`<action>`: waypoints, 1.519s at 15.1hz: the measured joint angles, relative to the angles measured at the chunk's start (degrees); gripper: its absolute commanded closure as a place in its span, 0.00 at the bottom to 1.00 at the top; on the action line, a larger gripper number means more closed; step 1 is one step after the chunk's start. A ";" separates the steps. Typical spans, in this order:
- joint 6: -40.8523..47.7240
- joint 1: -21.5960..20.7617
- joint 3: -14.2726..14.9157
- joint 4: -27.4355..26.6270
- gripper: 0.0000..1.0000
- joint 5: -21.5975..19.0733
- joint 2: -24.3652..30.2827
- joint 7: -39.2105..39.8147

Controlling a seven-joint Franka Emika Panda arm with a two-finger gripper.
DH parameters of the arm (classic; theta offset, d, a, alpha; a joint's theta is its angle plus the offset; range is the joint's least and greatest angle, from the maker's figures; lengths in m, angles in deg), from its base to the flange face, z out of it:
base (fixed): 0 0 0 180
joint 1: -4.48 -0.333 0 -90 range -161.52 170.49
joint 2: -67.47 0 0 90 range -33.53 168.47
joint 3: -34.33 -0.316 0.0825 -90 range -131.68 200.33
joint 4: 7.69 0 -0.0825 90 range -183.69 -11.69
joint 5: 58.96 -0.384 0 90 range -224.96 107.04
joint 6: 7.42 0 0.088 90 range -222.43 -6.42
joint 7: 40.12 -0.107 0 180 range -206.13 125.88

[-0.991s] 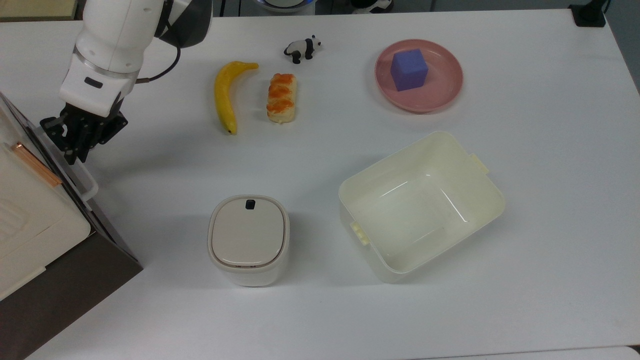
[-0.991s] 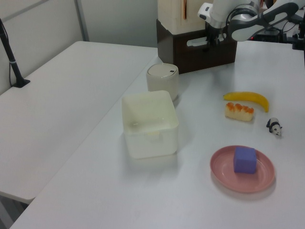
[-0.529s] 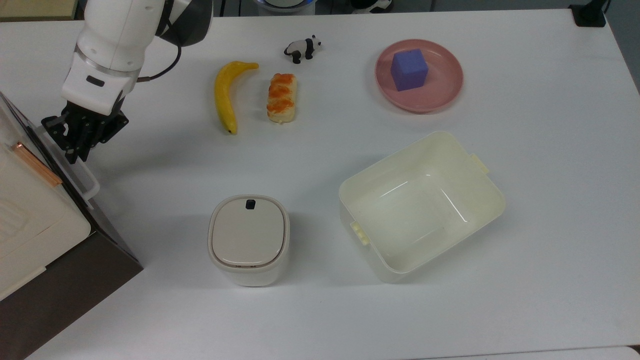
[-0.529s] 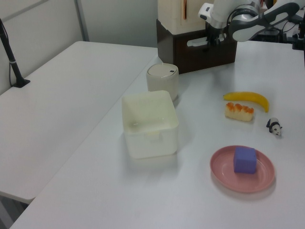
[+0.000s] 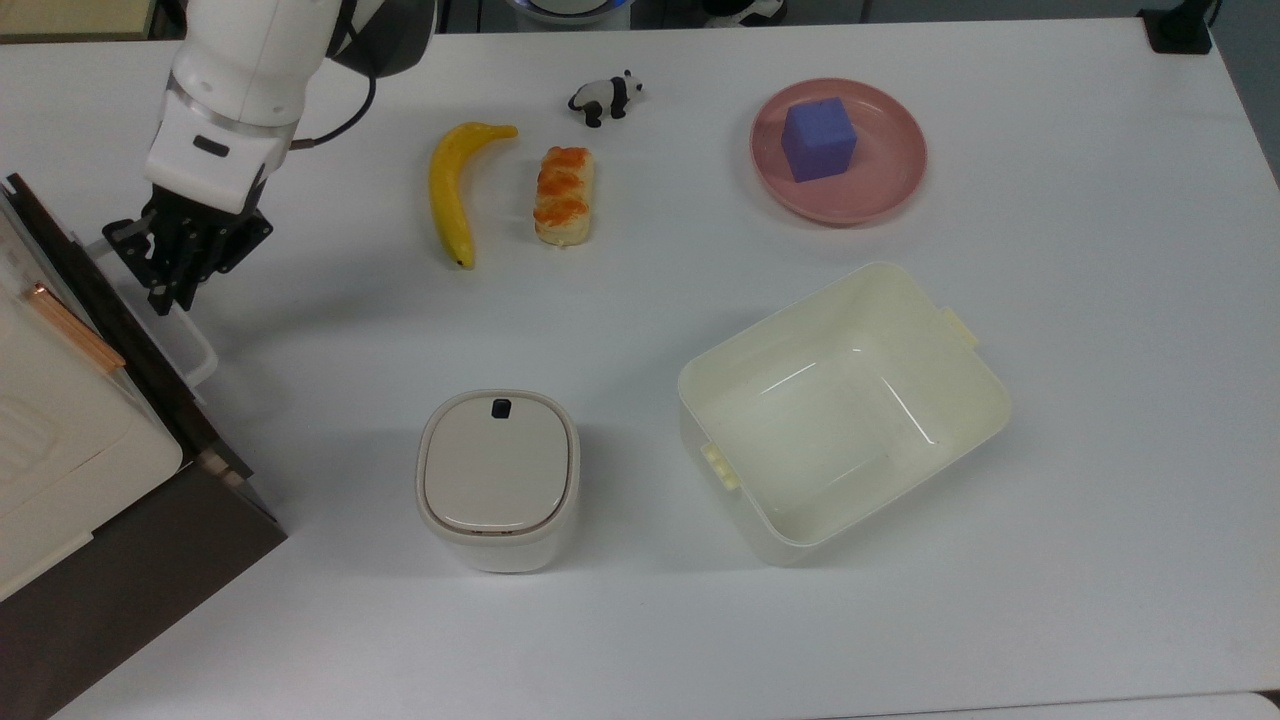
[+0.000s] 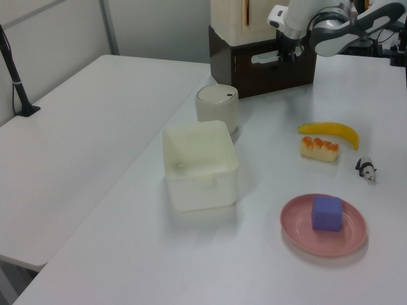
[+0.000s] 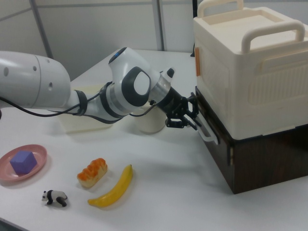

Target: Slide open the drawer

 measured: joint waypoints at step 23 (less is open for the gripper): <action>0.10 -3.51 -0.52 -10.81 0.00 0.13 8.13 -3.72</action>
